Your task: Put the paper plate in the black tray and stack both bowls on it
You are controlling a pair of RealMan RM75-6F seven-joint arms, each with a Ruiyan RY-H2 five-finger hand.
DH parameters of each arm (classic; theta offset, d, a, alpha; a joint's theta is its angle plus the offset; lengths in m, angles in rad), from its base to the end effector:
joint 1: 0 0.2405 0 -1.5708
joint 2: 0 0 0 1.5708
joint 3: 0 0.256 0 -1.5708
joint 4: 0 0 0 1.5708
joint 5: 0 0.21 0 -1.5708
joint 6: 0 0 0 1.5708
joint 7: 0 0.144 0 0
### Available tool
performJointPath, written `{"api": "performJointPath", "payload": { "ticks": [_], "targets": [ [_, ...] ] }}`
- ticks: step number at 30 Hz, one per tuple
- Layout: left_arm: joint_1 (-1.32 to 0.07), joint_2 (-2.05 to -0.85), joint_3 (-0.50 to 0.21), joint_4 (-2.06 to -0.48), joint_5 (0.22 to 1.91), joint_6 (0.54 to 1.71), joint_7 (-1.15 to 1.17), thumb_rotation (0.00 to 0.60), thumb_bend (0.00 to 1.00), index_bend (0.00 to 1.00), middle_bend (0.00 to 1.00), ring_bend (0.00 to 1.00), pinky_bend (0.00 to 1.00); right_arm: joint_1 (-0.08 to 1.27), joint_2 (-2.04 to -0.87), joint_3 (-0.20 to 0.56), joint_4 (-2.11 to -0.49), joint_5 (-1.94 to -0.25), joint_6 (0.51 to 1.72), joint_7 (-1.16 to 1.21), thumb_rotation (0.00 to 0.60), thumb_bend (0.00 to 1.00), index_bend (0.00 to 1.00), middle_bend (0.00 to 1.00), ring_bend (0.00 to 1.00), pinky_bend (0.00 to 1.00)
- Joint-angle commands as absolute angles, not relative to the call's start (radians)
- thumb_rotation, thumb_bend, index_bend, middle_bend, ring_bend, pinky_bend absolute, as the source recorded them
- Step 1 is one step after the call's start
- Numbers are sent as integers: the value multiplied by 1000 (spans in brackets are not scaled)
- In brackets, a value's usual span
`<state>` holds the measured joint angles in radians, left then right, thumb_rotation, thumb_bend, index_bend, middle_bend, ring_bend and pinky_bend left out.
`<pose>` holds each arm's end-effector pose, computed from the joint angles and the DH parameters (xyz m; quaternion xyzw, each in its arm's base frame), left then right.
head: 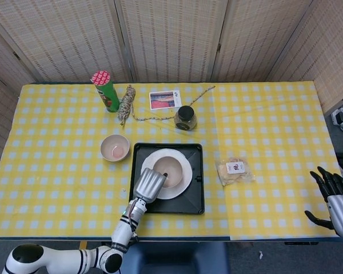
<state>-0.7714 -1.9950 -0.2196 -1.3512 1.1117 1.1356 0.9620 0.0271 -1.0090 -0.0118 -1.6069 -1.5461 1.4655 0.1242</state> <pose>-0.0599 0.2941 -0.1129 -0.7836 -0.2211 -0.3412 0.4697 -0.3296 -0.1495 0.1825 0.6046 -0.4228 0.3567 0.5732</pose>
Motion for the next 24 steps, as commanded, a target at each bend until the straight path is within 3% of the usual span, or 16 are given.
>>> {"api": "performJointPath", "payload": {
  "ticks": [1,8,16,24],
  "targets": [
    [-777,-1997,-220,-1342,1108,1129,951,600,596,570,1000,1000,1000,26,-1009,-11,-1605,-1545,1466,125,600,234,0,0,0,0],
    [-777,-1987,-207,-1356,1118,1136,934,600,587,404,1000,1000,1000,27,-1009,-9,-1604,-1542,1460,124,600,234,0,0,0,0],
    [-753,-1923,-196,-1450,1155,1201,935,600,574,342,1000,1000,1000,28,-1014,-13,-1605,-1550,1457,111,600,234,0,0,0,0],
    [-696,-1792,-202,-1541,1159,1280,931,600,400,334,1000,1000,1000,24,-1019,-18,-1612,-1570,1470,95,600,234,0,0,0,0]
  ]
}}
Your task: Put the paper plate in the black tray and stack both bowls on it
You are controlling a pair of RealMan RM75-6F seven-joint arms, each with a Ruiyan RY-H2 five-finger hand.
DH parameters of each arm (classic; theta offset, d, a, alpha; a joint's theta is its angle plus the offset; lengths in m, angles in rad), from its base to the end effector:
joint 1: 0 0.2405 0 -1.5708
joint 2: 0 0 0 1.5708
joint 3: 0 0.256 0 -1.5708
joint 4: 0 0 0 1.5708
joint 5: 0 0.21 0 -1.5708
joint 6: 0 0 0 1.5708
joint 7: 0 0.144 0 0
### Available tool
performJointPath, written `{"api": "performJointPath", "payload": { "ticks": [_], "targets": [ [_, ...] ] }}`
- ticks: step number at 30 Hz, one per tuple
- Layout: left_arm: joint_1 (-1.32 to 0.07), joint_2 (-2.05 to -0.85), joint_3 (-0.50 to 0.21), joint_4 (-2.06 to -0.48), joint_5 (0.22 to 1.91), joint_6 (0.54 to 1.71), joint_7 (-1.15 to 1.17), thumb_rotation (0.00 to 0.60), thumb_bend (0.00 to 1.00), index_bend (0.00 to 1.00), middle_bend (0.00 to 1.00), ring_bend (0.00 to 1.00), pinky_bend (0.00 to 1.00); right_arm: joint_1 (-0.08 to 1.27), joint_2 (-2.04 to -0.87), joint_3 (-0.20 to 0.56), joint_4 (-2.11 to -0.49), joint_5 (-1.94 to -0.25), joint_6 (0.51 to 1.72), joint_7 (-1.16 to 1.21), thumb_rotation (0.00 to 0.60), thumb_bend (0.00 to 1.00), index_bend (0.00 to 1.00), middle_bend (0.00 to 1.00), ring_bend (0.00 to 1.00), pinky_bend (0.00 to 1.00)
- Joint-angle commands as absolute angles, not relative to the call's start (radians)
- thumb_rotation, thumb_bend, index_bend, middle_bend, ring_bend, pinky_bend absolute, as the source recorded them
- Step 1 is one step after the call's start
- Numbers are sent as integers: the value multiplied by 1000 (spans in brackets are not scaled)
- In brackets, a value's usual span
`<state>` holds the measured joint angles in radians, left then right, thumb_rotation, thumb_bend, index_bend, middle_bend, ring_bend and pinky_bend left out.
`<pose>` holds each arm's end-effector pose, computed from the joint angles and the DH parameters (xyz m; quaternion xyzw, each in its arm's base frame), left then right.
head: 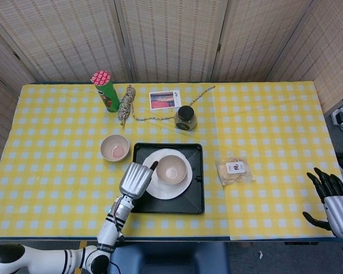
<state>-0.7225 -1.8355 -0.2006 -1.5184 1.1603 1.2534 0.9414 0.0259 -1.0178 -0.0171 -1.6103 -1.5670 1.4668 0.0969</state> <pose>-0.0765 0.2982 -0.0582 -0.7485 -0.2136 -0.3710 0.5064 -0.3264 -0.1479 0.1772 0.6153 -0.4159 0.3539 0.5686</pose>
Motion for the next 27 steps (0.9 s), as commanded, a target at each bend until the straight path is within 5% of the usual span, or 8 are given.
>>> {"api": "performJointPath", "payload": {
  "ticks": [1,5,16,27],
  "targets": [
    [-688,-1777,-200,-1538,1154,1284,924,600,364,329,1000,1000,1000,24,-1019,-19,-1612,-1573,1472,94,600,234,0,0,0,0],
    [-658,-1726,-212,-1497,1098,1275,887,600,254,343,1000,1000,1000,24,-1022,-22,-1615,-1582,1472,86,600,235,0,0,0,0],
    [-644,-1712,-247,-1360,989,1217,787,600,255,446,1000,1000,1000,36,-1029,-16,-1621,-1570,1452,67,600,235,0,0,0,0],
    [-673,-1766,-235,-1258,1014,1169,710,600,405,485,1000,1000,1000,38,-1034,-11,-1624,-1544,1436,47,600,234,0,0,0,0]
  ]
}}
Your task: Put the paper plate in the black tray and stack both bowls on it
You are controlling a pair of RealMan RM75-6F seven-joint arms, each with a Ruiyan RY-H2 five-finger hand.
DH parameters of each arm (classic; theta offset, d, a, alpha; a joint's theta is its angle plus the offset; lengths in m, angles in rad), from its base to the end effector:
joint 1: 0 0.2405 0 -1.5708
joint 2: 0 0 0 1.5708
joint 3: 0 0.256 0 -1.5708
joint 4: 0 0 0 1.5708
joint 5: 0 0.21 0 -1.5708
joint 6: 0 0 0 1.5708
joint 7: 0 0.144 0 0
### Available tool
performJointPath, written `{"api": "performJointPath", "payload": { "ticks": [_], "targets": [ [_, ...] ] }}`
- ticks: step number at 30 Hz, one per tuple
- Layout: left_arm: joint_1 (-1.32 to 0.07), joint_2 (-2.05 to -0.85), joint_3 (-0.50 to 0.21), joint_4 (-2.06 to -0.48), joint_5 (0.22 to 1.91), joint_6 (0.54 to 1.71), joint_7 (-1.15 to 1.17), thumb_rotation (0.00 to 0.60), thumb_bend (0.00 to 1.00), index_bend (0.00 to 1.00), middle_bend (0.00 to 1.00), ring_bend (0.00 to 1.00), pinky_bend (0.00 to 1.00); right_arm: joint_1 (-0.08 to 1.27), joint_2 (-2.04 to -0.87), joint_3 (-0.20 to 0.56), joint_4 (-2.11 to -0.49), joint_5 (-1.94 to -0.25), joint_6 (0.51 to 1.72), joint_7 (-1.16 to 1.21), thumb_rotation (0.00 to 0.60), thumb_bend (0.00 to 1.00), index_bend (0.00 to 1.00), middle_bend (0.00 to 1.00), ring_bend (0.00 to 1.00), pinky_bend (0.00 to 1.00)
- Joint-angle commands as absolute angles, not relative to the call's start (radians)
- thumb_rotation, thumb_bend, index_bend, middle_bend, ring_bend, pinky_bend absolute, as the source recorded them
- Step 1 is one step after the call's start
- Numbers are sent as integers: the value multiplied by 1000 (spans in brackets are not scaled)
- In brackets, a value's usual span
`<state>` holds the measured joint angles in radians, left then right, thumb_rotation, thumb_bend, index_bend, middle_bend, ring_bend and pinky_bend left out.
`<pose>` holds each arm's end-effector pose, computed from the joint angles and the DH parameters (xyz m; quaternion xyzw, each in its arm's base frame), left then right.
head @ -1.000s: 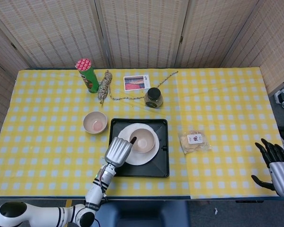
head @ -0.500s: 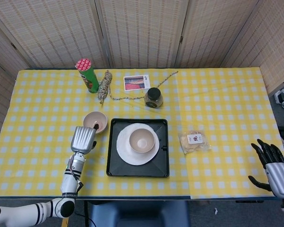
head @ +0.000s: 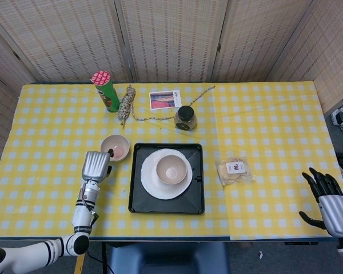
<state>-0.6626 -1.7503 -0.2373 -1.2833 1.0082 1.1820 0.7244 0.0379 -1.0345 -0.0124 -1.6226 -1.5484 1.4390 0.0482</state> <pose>-0.1803 0.3493 -0.0281 -0.6897 -0.3041 -0.2978 0.5858 -0.3249 -0.1523 0.1687 0.6207 -0.4159 0.3419 0.5699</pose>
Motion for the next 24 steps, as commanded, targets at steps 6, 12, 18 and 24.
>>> {"api": "performJointPath", "payload": {
  "ticks": [6,12,18,24],
  "targets": [
    [-694,-1795,-238,-1195,1020,1138,684,600,416,499,1000,1000,1000,38,-1029,-10,-1627,-1534,1430,44,600,235,0,0,0,0],
    [-710,-1813,-247,-1133,1020,1110,646,600,415,511,1000,1000,1000,41,-1028,-6,-1627,-1519,1420,43,600,235,0,0,0,0],
    [-712,-1838,-248,-1069,1044,1115,594,600,424,631,1000,1000,1000,45,-1030,-1,-1626,-1503,1410,34,600,234,0,0,0,0],
    [-707,-1847,-241,-1054,1075,1132,562,600,476,701,1000,1000,1000,49,-1035,0,-1627,-1499,1401,25,600,234,0,0,0,0]
  ]
}}
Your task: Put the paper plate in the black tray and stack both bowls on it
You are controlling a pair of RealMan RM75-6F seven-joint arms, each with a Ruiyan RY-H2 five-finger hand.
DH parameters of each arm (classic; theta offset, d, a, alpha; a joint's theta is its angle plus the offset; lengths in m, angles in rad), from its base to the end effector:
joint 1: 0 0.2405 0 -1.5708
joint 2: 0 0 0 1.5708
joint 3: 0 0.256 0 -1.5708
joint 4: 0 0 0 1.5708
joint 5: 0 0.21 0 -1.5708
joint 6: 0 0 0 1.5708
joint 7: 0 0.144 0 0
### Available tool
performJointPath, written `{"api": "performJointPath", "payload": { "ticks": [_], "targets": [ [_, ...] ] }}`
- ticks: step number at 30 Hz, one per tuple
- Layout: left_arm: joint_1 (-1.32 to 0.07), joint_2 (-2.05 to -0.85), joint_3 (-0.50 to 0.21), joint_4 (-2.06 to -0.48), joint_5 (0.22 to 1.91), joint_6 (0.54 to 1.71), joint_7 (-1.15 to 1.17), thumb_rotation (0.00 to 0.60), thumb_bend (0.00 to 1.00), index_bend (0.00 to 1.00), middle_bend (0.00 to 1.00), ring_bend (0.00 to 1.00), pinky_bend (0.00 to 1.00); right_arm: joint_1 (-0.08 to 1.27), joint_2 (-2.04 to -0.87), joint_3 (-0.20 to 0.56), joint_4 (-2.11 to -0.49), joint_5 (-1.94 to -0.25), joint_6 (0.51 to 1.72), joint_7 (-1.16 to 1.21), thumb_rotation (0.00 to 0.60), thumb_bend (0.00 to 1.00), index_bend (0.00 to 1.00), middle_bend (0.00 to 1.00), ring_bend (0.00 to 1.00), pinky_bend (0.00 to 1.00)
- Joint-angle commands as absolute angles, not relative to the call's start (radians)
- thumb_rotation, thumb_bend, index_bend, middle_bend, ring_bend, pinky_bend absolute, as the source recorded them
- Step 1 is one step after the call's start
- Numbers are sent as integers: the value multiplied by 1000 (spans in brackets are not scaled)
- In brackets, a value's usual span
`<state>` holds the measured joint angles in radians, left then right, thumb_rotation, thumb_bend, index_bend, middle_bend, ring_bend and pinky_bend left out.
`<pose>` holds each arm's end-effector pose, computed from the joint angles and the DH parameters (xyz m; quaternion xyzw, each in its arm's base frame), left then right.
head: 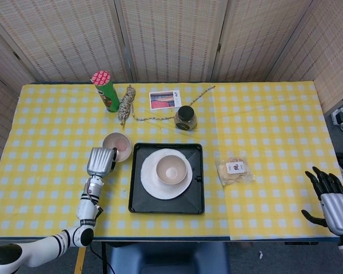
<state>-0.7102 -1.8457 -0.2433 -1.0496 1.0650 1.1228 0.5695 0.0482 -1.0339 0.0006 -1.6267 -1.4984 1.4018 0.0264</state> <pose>-0.1863 0.3706 -0.0457 -0.6870 -0.3021 -0.3155 0.5808 -0.3302 -0.1578 0.1686 0.6147 -0.4242 0.3247 0.5803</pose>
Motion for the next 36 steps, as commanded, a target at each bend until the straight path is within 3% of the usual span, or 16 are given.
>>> {"api": "performJointPath", "payload": {
  "ticks": [1,21,36],
  "targets": [
    [-706,-1846,-240,-1060,1081,1138,561,600,482,703,1000,1000,1000,49,-1035,0,-1627,-1500,1402,24,600,234,0,0,0,0],
    [-702,-1788,-195,-1500,1196,1291,839,600,512,705,1000,1000,1000,31,-1024,-21,-1639,-1548,1438,35,600,235,0,0,0,0],
    [-746,-1902,-188,-1569,1160,1287,1015,600,519,701,1000,1000,1000,-6,-998,-41,-1630,-1613,1520,109,600,235,0,0,0,0]
  ]
}}
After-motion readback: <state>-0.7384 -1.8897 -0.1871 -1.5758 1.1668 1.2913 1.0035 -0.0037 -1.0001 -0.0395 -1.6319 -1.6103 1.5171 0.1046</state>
